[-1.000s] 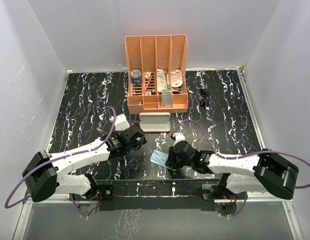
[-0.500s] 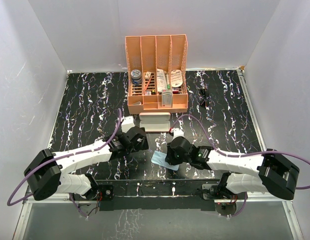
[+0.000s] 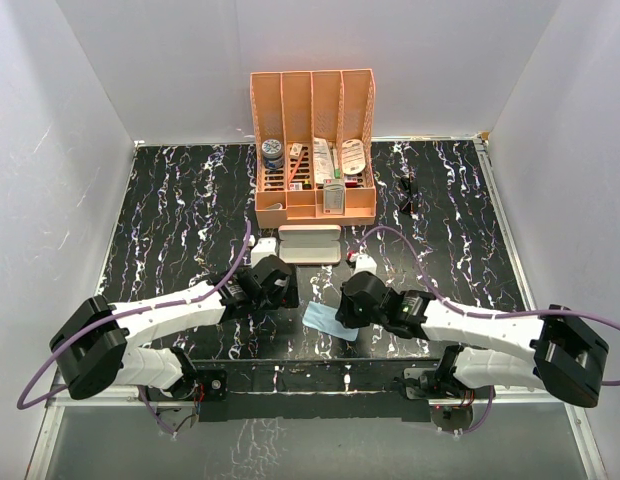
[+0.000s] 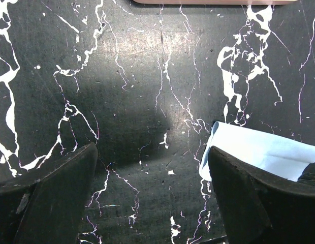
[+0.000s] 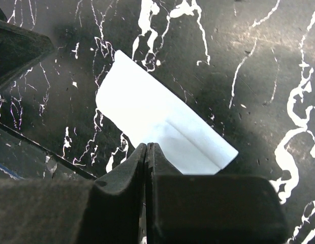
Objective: Organize the sunglasses
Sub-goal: Adjust the glasses cleaning cloth at the center of the board.
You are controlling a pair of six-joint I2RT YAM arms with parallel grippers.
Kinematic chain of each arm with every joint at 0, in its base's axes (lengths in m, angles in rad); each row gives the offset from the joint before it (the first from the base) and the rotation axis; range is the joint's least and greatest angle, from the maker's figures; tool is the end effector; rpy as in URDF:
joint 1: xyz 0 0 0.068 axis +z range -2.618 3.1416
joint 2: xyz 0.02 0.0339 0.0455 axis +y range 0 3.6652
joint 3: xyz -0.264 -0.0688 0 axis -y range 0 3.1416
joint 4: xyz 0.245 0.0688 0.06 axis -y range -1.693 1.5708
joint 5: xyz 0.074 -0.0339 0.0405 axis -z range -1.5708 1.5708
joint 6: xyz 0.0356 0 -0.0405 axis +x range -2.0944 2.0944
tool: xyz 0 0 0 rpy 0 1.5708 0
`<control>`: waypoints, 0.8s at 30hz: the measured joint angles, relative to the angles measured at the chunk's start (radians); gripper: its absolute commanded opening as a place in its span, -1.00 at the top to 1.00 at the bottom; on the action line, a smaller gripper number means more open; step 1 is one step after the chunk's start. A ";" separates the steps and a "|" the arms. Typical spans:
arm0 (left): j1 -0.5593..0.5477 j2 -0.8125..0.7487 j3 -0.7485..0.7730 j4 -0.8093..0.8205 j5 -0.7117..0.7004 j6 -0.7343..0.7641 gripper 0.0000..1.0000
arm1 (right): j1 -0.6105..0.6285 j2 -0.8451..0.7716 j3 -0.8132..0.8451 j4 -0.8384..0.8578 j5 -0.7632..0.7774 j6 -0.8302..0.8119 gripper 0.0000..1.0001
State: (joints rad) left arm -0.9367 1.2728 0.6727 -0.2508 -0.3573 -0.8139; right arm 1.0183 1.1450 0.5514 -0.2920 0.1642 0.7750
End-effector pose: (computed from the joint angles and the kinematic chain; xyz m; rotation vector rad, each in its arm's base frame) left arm 0.1578 -0.1935 0.1963 -0.0154 2.3914 -0.4133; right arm 0.1187 0.1814 0.1821 -0.2334 2.5209 0.5751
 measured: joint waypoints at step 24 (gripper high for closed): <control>0.000 -0.009 -0.007 0.023 0.034 0.019 -0.78 | 0.000 0.040 -0.059 -0.080 0.118 0.158 1.00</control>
State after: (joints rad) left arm -0.9367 1.2636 0.6659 -0.2279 -0.3233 -0.7948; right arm 1.0180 1.1847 0.4923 -0.3717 0.2825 0.9325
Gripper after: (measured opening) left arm 0.890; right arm 0.005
